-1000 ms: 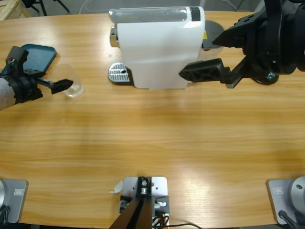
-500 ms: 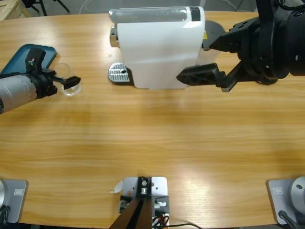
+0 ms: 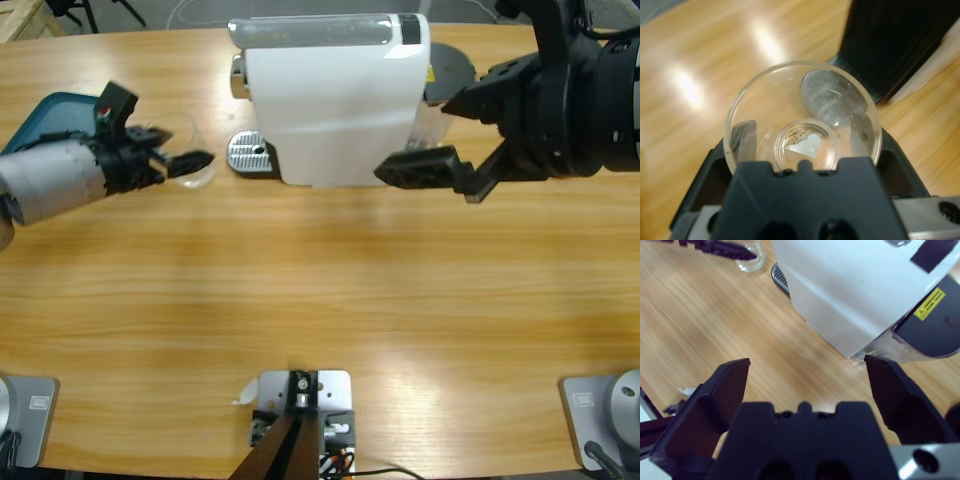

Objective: Pour coffee

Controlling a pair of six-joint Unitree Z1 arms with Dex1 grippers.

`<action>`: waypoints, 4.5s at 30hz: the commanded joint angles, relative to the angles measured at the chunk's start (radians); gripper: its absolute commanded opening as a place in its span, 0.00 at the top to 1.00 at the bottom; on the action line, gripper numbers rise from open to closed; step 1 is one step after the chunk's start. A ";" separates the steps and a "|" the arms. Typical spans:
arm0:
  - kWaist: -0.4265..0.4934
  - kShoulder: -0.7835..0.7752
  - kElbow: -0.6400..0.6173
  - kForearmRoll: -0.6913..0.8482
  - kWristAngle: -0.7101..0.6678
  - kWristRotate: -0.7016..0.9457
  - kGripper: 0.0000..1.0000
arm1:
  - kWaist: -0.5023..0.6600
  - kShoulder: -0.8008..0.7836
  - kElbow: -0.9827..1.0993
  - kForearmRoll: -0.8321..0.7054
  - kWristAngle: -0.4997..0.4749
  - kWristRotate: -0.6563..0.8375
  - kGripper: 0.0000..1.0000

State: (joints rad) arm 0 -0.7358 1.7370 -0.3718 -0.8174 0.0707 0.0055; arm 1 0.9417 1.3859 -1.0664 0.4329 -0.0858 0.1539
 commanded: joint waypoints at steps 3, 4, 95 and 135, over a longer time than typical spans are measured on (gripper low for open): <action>0.049 0.148 -0.152 0.006 -0.143 0.039 0.61 | -0.012 -0.088 0.126 0.002 0.011 0.024 0.00; 0.056 0.162 -0.157 0.005 -0.156 0.041 0.61 | -0.012 -0.095 0.134 0.002 0.011 0.026 0.00; -0.013 -0.560 -0.299 1.139 0.274 -0.245 0.02 | -0.385 0.508 -0.951 0.735 0.067 -0.180 1.00; -0.014 -0.540 -0.300 1.133 0.259 -0.237 0.02 | -0.301 0.686 -1.159 0.853 0.050 -0.174 1.00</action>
State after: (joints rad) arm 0 -0.7415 1.1695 -0.7056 0.3257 0.3334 -0.2268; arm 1 0.6294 2.0182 -2.2314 1.2740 -0.0236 -0.0222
